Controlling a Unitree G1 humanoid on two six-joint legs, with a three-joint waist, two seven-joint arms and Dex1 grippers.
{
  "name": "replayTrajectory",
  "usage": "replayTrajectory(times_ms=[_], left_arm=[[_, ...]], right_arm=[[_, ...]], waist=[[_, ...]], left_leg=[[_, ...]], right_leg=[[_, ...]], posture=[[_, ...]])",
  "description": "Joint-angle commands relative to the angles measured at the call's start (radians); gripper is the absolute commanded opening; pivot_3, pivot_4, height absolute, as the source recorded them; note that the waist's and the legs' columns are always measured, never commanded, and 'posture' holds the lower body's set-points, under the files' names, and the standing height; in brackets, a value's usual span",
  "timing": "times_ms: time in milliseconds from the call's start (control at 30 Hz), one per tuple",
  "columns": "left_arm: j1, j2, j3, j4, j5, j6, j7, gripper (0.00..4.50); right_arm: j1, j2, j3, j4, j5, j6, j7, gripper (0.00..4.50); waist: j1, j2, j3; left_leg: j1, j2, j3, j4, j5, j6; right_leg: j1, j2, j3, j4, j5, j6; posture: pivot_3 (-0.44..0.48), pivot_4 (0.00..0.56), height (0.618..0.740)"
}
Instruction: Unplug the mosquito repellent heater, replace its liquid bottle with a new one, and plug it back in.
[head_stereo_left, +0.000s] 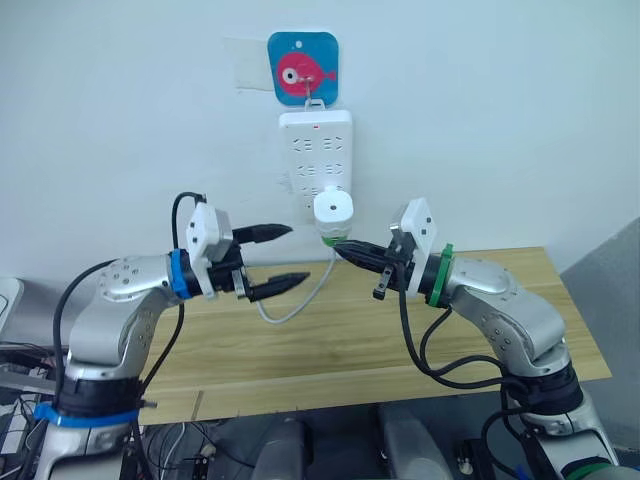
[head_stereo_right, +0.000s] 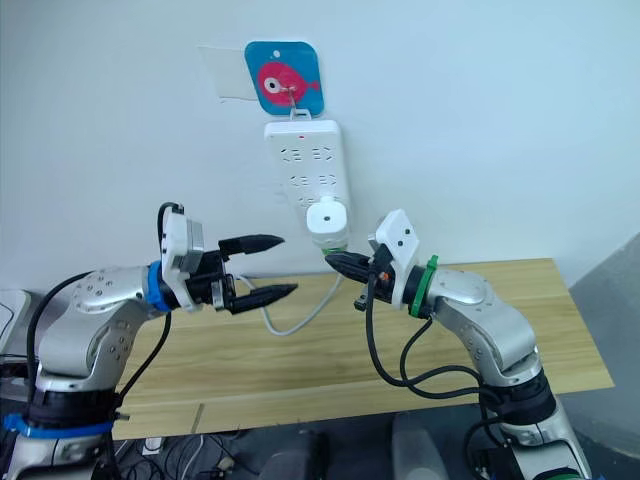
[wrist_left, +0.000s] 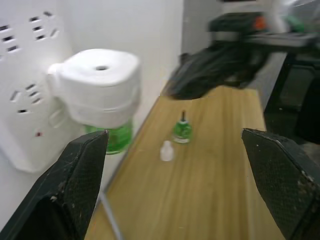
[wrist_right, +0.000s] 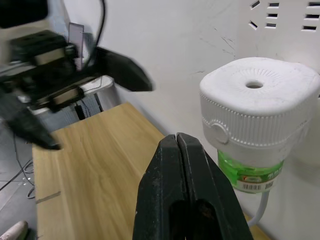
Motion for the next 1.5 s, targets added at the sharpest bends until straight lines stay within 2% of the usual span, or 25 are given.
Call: replayTrajectory(times_ms=[33,367,867,1500], left_arm=[[0.022,-0.003,0.047,-0.084,-0.040,0.023,0.076,4.47],[0.034,0.006,0.055,-0.102,-0.069,0.038,0.139,4.47],[0.035,0.019,0.050,-0.084,-0.074,0.030,0.127,4.47],[0.026,0.014,0.045,-0.069,-0.066,0.023,0.122,4.47]], right_arm=[[-0.024,0.026,-0.004,0.001,-0.022,-0.035,-0.028,0.00],[-0.041,0.033,-0.010,0.042,-0.084,-0.068,-0.043,0.00],[-0.003,-0.004,-0.026,0.001,-0.048,-0.048,0.000,0.00],[-0.020,0.040,-0.057,0.034,-0.102,-0.077,-0.077,0.00]], waist=[[0.006,0.000,0.000],[0.022,0.000,0.000],[0.024,0.000,0.000],[0.024,0.000,0.000]], left_leg=[[0.000,0.000,0.000,0.000,0.000,0.000],[0.000,0.000,0.000,0.000,0.000,0.000],[0.000,0.000,0.001,0.000,0.000,0.000],[0.000,0.000,0.001,0.000,0.000,0.000]], right_leg=[[0.000,0.000,0.000,0.000,0.000,0.000],[0.000,0.001,0.000,0.000,0.000,0.000],[0.001,0.003,-0.001,0.000,0.000,0.000],[0.000,0.003,0.000,0.000,0.000,0.000]], posture=[[-0.036,0.182,0.740],[-0.036,0.182,0.740],[-0.043,0.183,0.740],[-0.047,0.185,0.740]])
